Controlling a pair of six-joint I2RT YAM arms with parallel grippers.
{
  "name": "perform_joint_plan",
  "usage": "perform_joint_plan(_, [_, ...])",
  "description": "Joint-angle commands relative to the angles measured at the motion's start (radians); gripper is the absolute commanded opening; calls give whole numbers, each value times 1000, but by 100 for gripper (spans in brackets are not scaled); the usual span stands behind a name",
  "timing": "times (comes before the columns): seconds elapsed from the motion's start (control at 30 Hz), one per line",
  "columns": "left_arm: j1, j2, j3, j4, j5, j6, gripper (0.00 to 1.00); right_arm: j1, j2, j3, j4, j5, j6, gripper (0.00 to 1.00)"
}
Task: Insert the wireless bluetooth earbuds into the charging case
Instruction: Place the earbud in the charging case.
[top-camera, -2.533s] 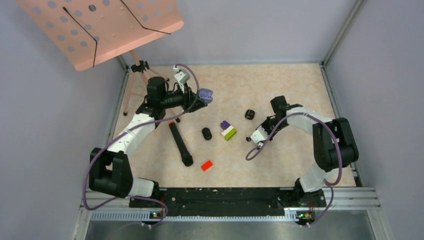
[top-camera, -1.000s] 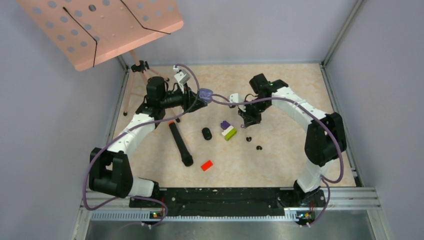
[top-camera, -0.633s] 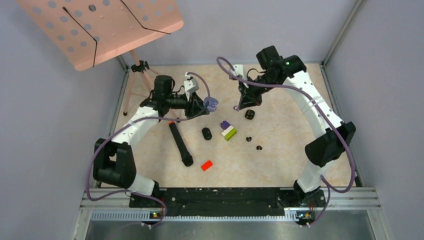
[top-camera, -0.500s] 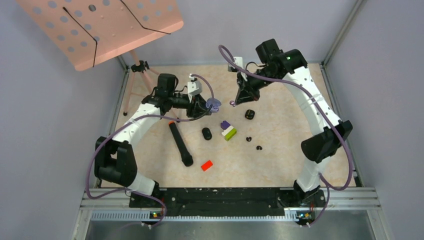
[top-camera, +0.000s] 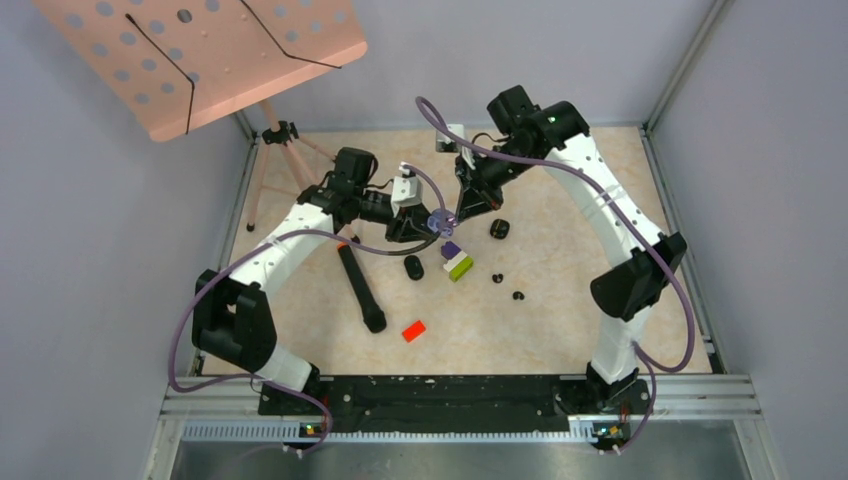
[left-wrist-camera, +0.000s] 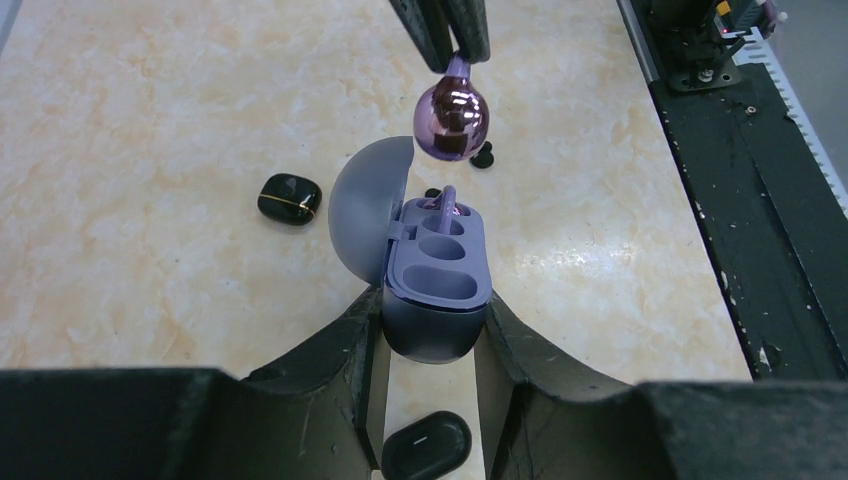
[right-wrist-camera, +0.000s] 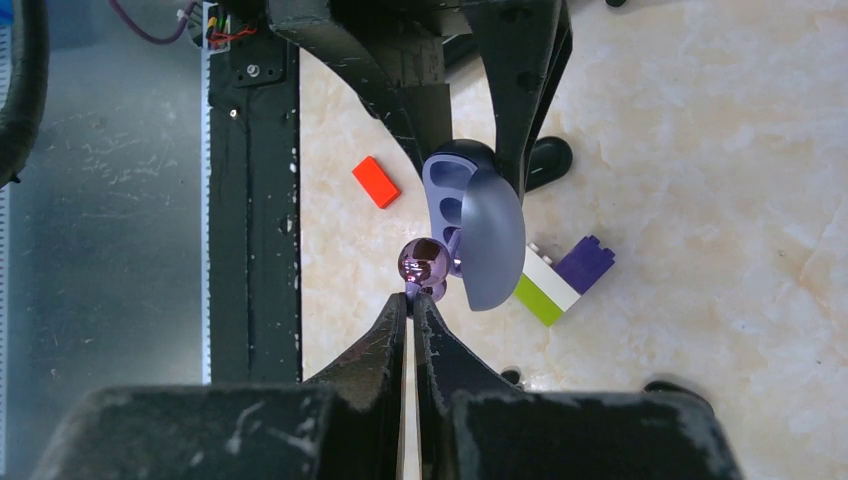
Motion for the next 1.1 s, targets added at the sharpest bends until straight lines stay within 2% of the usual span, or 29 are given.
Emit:
perform_joint_plan(0.0, [-12, -3, 51, 12, 27, 15, 0, 16, 5, 45, 10, -32, 18, 0])
perform_joint_plan(1.07, [-53, 16, 70, 124, 27, -101, 0, 22, 46, 61, 78, -44, 63, 0])
